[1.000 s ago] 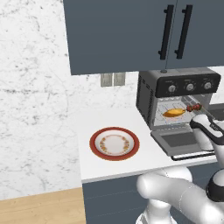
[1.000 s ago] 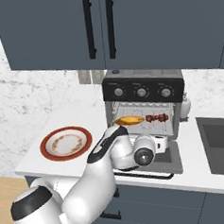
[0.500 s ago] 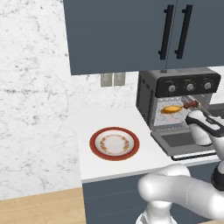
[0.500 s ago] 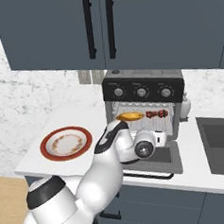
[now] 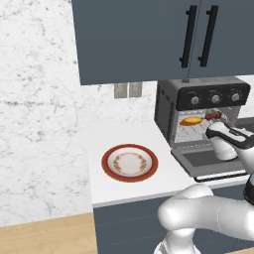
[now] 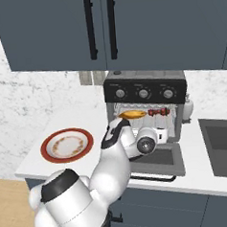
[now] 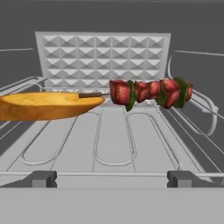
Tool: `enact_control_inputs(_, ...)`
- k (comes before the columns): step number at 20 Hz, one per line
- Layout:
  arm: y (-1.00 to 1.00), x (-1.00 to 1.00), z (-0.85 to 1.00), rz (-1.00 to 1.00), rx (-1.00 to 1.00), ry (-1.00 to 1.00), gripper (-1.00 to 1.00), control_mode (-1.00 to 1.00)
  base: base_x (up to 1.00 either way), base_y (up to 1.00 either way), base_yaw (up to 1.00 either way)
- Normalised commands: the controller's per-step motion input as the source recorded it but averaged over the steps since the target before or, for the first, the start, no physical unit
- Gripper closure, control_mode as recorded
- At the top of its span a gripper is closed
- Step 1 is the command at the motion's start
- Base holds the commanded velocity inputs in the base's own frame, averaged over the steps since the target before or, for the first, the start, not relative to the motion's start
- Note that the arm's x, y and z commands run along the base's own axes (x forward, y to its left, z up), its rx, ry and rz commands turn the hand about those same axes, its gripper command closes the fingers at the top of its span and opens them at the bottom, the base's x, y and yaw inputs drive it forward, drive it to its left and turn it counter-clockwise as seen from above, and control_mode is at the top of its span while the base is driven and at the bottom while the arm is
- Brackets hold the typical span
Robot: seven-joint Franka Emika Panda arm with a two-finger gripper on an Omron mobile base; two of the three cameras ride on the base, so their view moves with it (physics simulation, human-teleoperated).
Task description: Pick up the kebab skewer and baguette bread, and place them inside the toaster oven. Close the toaster oven door and start by setting the timer.
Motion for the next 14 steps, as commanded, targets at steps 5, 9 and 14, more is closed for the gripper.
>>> enact_control_inputs(5,0.00,0.27,0.00,0.00,0.00,0.00,-1.00,-1.00,0.00,0.00,0.00)
enact_control_inputs(9,0.00,0.28,0.00,0.00,0.00,0.00,-1.00,-1.00,0.00,0.00,0.00)
enact_control_inputs(14,0.00,0.27,0.00,0.00,0.00,0.00,-1.00,-1.00,0.00,0.00,0.00)
